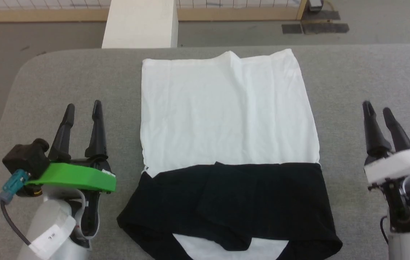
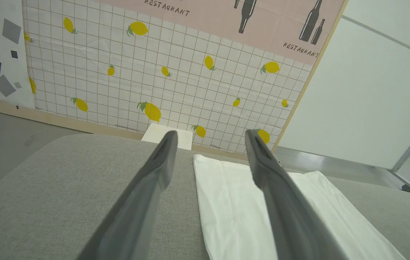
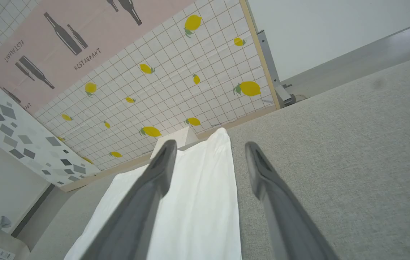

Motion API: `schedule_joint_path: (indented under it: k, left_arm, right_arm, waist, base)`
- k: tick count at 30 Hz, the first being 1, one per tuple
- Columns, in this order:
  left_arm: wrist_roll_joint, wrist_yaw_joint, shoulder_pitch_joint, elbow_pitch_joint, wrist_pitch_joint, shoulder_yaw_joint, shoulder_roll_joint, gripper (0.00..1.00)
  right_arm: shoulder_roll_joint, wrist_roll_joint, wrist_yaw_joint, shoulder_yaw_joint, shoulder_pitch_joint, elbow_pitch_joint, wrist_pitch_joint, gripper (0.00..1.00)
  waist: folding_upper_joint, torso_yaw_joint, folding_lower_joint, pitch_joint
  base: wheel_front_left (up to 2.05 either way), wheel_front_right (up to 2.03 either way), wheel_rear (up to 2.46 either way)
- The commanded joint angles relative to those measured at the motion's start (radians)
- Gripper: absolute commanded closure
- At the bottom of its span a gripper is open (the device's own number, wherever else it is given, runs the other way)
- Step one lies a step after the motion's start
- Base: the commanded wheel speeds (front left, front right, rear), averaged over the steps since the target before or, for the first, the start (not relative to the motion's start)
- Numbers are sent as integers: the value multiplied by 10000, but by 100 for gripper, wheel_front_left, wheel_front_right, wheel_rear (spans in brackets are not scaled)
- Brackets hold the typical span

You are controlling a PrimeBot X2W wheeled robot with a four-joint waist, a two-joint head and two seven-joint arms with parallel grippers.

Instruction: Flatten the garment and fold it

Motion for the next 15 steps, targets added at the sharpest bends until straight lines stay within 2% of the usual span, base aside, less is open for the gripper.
schedule_joint_path:
  k: [1,5,10,15]
  left_arm:
    - [163,34,16,94,-189,41,-58,0]
    - [527,-38,-214,218,-403,170,-211,0]
    - [785,-158,-643,139,-444,294,-323,0]
    - [917,-254,-1034,-225,-452,351,-490,0]
  right_arm:
    - [1,-119,-11,5,-390,107,77,0]
    - [1,-778,-11,-11,-1692,642,752,0]
    - [-194,-2352,-11,51,-4095,1705,2182,0]
    - [-585,-3858,-11,-140,-6588,3272,4410,0]
  waist:
    - [0,98,0,377]
    - [0,270,0,955]
    - [0,631,0,1902]
    - [0,1190,0,3106]
  base:
    - [0,0,0]
    - [0,0,0]
    - [0,0,0]
    - [0,0,0]
